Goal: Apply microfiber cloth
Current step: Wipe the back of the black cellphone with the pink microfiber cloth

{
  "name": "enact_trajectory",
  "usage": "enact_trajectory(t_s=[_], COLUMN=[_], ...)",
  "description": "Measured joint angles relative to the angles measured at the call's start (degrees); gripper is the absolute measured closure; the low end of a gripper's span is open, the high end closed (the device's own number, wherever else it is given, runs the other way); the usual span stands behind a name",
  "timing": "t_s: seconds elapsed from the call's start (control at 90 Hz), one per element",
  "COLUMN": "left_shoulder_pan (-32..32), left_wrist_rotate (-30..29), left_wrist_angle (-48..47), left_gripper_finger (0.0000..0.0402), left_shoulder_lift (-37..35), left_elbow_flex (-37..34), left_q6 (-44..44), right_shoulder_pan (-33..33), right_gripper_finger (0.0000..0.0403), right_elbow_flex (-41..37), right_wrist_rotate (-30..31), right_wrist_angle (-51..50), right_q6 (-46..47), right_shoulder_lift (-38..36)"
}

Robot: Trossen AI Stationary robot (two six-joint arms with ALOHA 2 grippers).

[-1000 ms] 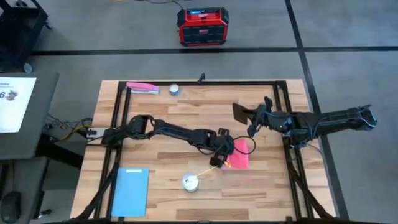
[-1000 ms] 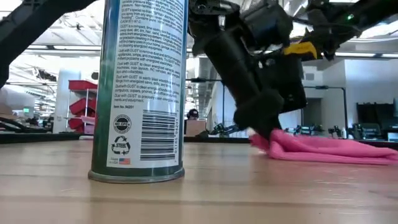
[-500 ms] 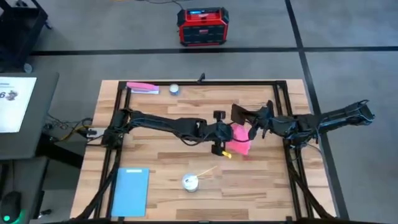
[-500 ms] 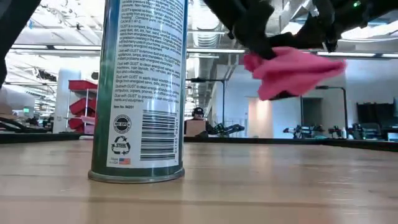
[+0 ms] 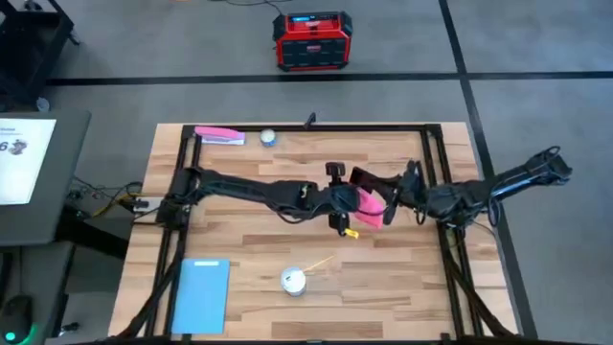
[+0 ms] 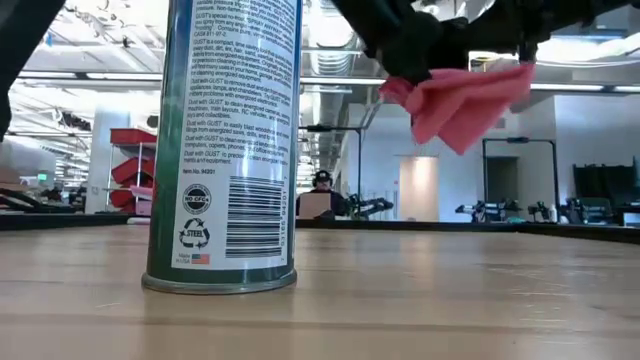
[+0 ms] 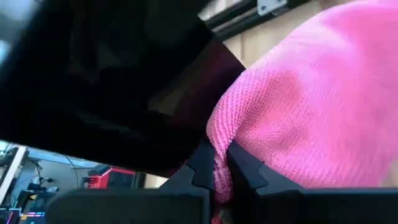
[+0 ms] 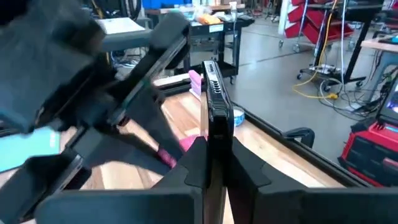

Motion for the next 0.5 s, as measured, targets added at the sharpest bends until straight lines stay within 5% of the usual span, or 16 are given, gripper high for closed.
enact_trajectory(t_s=[0.5], left_shoulder_pan=[0.19], left_wrist_rotate=[0.11], left_wrist_angle=[5.84], left_gripper_finger=[0.0402], left_shoulder_lift=[-1.94], left_elbow_flex=[-5.97], left_q6=[-8.48], right_shoulder_pan=[0.94], right_gripper_finger=[0.0385], right_elbow_flex=[-0.11], right_wrist_rotate=[1.01], right_wrist_angle=[-0.49], right_q6=[-0.06], right_shoulder_lift=[0.79])
